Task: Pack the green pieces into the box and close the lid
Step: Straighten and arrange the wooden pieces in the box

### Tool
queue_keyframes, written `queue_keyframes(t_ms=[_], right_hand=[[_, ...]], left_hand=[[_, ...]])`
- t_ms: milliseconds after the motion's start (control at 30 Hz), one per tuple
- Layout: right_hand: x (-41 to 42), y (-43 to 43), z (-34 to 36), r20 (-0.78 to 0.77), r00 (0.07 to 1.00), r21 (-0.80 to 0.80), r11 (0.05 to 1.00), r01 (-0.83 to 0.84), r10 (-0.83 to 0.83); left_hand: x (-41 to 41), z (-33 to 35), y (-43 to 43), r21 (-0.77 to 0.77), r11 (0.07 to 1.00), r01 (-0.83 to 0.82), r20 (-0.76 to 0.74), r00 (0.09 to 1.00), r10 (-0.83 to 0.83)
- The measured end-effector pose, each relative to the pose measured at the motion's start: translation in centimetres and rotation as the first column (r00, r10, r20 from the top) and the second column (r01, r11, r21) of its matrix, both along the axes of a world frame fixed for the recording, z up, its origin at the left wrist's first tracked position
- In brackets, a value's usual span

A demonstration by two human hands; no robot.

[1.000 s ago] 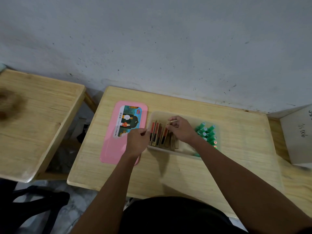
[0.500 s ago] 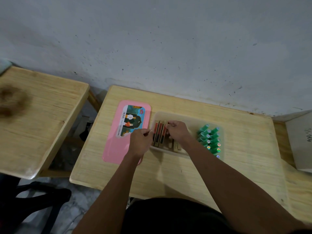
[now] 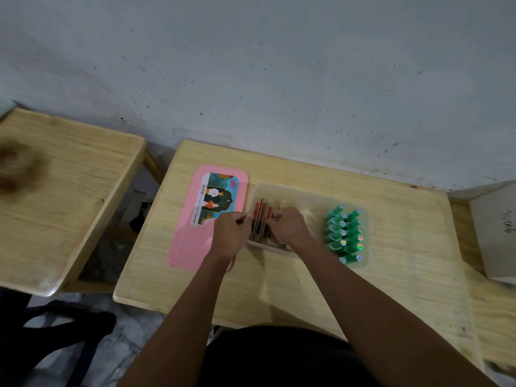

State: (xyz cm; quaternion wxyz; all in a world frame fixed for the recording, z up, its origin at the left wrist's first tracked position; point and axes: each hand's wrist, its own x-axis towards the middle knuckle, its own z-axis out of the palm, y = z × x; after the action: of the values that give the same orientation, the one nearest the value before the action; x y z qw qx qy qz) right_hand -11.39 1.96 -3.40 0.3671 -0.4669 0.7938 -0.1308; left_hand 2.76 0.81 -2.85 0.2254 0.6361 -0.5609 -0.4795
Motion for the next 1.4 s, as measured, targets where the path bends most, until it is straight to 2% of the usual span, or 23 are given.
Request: queue_keyframes(t_ms=[133,300,367,467,533,633,833,1000,1200,1400], right_hand=[[0.3,0.0,0.1,0.061,0.995,-0.037,0.996,0.087,-0.084],[-0.4,0.5,0.5,0.102,0.994,-0.049,0.998,0.041,-0.036],[-1.3,0.7,0.7,0.132,0.987,-0.051,0.994,0.101,-0.094],[-2.4,0.9,0.4,-0.105,0.989,-0.108,0.990,0.089,-0.101],[-2.1,1.2,0.3,-0.203,0.979,-0.036,0.999,0.000,-0.007],[-0.9,1.6,0.4,-0.282,0.953,0.050,0.994,-0.102,0.112],[-1.2,1.0,1.1,-0.367,0.924,0.053,0.994,-0.098,0.110],[-1.1,1.4,0.4,-0.356,0.931,0.033,0.996,-0.079,0.086],[-1.6,2.0,-0.5,-0.253,0.966,0.020,0.998,0.067,-0.060],[-1.3,1.5,-1.4,-0.251,0.967,0.064,0.996,0.067,-0.049]], left_hand=[[0.0,0.0,0.1,0.003,1.000,-0.005,-0.001,1.000,0.005],[-0.1,0.1,0.1,-0.002,1.000,-0.007,0.001,1.000,0.007],[-0.2,0.1,0.1,0.006,1.000,-0.004,0.002,1.000,0.004],[-0.1,-0.1,0.2,0.017,1.000,-0.009,0.001,1.000,0.009],[0.1,-0.2,0.2,0.023,1.000,-0.016,0.000,1.000,0.016],[0.2,-0.2,0.3,0.031,0.999,-0.014,0.004,1.000,0.014],[-0.7,0.4,0.1,0.014,1.000,-0.002,-0.012,1.000,0.002],[-0.4,0.2,0.4,-0.025,0.999,-0.027,0.004,1.000,0.028],[-0.2,0.2,0.3,-0.026,1.000,-0.005,-0.007,1.000,0.004],[-0.3,0.3,0.4,-0.026,1.000,-0.005,-0.003,1.000,0.005]])
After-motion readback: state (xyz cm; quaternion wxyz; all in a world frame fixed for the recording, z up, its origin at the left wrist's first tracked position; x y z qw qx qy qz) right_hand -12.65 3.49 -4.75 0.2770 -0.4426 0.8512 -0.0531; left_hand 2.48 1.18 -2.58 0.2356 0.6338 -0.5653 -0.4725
